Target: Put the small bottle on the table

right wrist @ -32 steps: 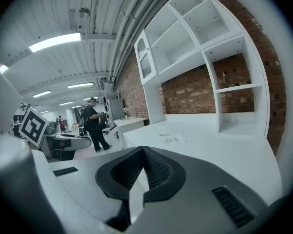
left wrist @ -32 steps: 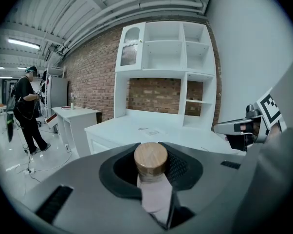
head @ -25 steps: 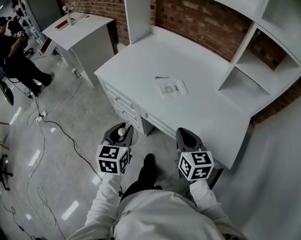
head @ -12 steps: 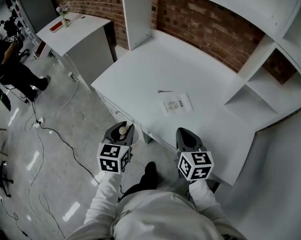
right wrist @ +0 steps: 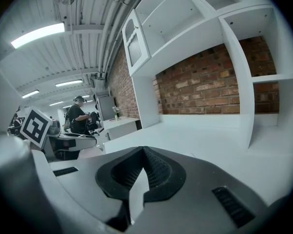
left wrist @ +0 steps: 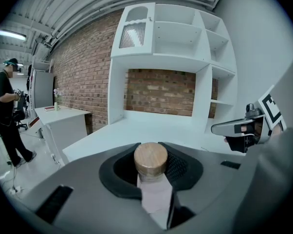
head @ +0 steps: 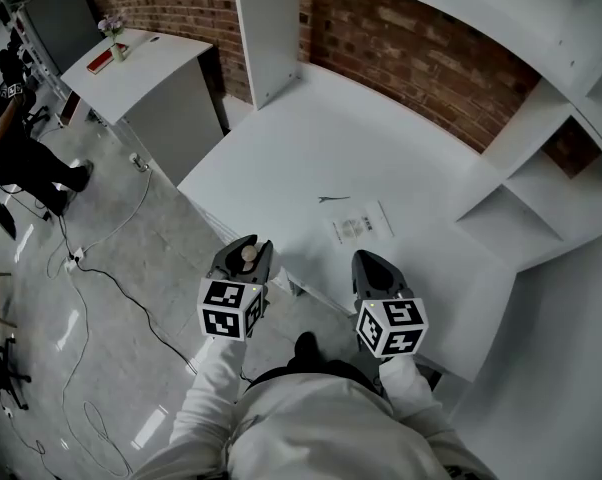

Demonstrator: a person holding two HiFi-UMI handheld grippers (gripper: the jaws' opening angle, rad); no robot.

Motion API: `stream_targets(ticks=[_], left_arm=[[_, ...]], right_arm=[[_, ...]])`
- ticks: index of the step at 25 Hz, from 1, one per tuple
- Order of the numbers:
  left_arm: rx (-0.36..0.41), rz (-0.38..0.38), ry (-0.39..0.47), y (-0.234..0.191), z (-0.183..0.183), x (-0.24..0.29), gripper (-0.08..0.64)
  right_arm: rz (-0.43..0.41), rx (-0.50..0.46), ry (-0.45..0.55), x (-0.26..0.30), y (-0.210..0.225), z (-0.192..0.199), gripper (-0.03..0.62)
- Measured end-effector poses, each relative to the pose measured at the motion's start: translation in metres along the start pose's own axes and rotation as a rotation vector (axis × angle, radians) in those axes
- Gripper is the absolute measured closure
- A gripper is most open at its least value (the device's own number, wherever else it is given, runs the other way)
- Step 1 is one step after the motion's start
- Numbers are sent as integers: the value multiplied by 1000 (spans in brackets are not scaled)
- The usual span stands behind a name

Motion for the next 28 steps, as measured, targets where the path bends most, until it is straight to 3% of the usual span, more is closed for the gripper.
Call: stream_targets(ticks=[28], left_arm=[[60,56,-47,-26,-31,123,443]], right_arm=[[21,-3,23,65,43,-36,565]])
Point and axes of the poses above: the fingertips, and each gripper's own axes: x forward along the fingers, y to its right, z out of its underside, the point moved 9 cm from there along -x, backward along the fingers, and after that the axes turned 1 degree about y, right-handed, at the moved point
